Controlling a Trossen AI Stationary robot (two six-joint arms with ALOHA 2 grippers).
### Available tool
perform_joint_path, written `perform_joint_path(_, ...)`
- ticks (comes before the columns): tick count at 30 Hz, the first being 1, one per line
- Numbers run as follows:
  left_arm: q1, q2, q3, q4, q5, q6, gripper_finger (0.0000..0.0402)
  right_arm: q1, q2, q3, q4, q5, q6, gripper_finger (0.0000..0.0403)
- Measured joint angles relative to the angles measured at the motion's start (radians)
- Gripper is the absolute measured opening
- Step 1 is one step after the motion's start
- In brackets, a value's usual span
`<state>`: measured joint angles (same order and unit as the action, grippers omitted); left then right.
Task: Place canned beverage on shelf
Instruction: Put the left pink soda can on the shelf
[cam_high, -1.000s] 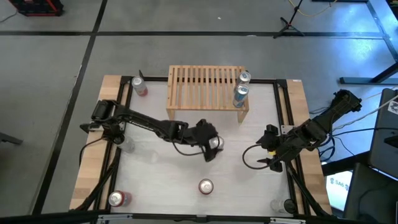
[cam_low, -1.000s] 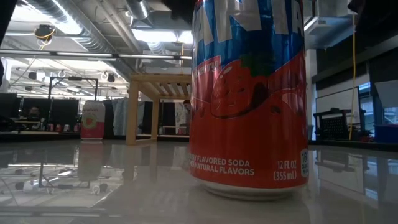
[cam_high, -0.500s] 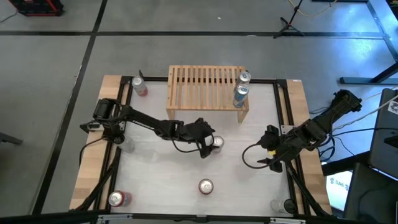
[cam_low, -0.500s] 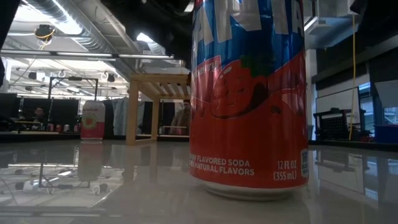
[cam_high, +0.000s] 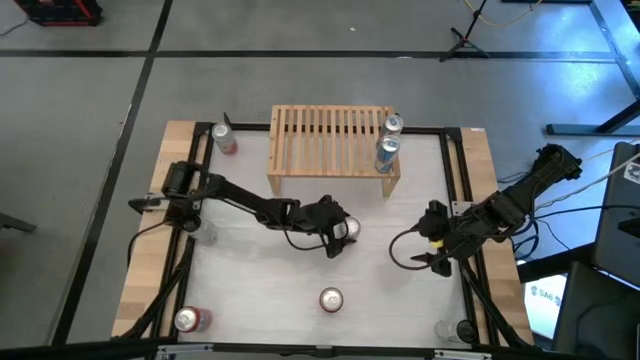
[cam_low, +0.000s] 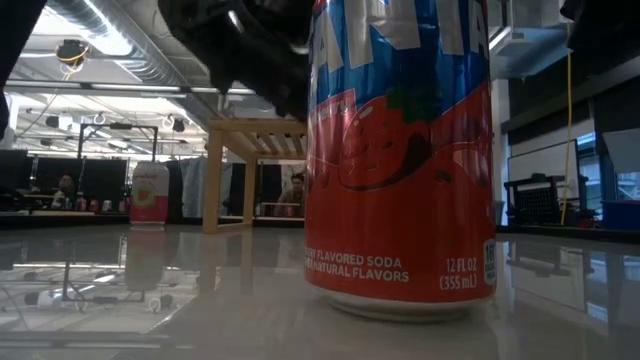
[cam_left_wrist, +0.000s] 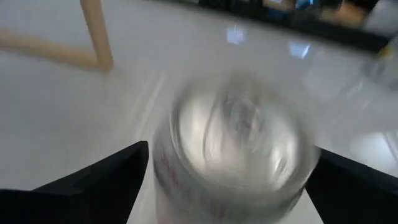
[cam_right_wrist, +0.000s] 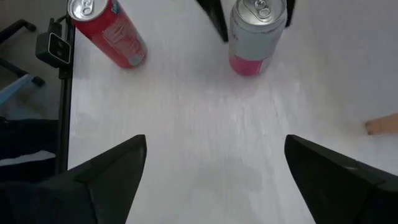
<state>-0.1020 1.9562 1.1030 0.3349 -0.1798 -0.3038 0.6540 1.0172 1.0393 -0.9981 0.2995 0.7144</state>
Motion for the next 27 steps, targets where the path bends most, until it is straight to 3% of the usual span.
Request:
perform_joint_path(4, -0.006, 0.051, -0.001, 0.040, -0.009, 0.001, 0.0392, 0.000, 0.000, 0.000, 0.001, 0.010, 0.012, 0.0370)
perform_joint_path(17, -0.022, 0.054, -0.001, 0.095, -0.107, -0.121, 0.0389, 0.000, 0.000, 0.000, 0.000, 0.016, 0.020, 0.0369)
perform_joint_path(27, -0.021, 0.054, 0.000, 0.099, -0.096, -0.160, 0.0295, 0.000, 0.000, 0.000, -0.003, 0.053, 0.012, 0.0369)
